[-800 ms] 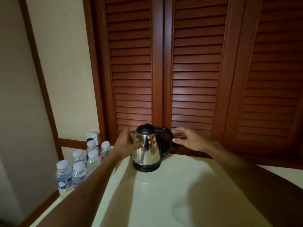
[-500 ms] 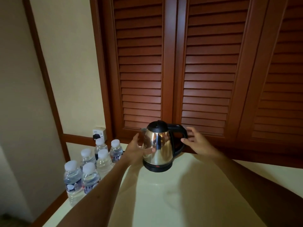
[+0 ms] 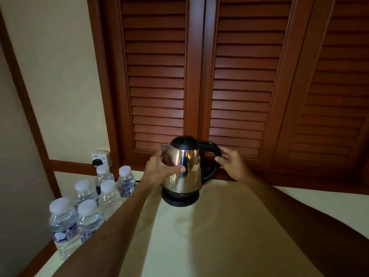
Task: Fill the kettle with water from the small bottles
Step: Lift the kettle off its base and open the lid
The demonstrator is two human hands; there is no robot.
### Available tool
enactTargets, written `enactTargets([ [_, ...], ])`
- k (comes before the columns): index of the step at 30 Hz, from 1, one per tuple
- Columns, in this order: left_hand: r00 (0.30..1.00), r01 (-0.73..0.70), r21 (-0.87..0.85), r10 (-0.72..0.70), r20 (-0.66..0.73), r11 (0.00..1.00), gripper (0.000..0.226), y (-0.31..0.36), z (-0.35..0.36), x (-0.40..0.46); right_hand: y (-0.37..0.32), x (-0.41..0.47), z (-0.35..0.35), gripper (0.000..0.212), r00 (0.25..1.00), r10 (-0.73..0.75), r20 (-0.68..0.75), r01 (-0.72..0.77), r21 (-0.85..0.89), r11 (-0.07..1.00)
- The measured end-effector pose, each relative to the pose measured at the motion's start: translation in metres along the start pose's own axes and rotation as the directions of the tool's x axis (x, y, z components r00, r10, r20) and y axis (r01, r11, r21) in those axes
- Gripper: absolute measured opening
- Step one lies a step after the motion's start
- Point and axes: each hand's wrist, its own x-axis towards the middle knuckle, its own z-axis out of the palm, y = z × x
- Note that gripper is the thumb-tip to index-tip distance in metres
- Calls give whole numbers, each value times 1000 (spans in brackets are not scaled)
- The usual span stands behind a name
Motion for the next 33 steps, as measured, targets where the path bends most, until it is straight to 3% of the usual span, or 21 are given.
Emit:
enactTargets([
  [3, 998, -63, -51, 65, 22, 997, 80, 24, -4, 7, -14, 6, -11, 37, 995, -46, -84, 45, -8, 999],
  [7, 992, -104, -89, 110, 68, 991, 81, 43, -4, 9, -24, 5, -30, 41, 993, -69, -92, 66, -40, 997],
  [20, 982, -4, -202, 42, 186, 979, 87, 37, 37, -77, -17, -103, -77, 40, 998, -38, -40, 32, -146, 989],
  [24, 979, 32, -202, 10, 201, 979, 97, 37, 45, -112, -17, -143, -87, 42, 999, -6, -32, 2, -109, 994],
  [28, 979, 41, -174, -5, 204, 984, 83, 36, 51, -141, -16, -172, -93, 46, 998, 58, -29, -59, -17, 998],
  [33, 968, 68, -124, -35, 248, 990, 98, 41, 48, -157, -21, -195, -93, 40, 990, 138, -27, -138, 19, 990],
])
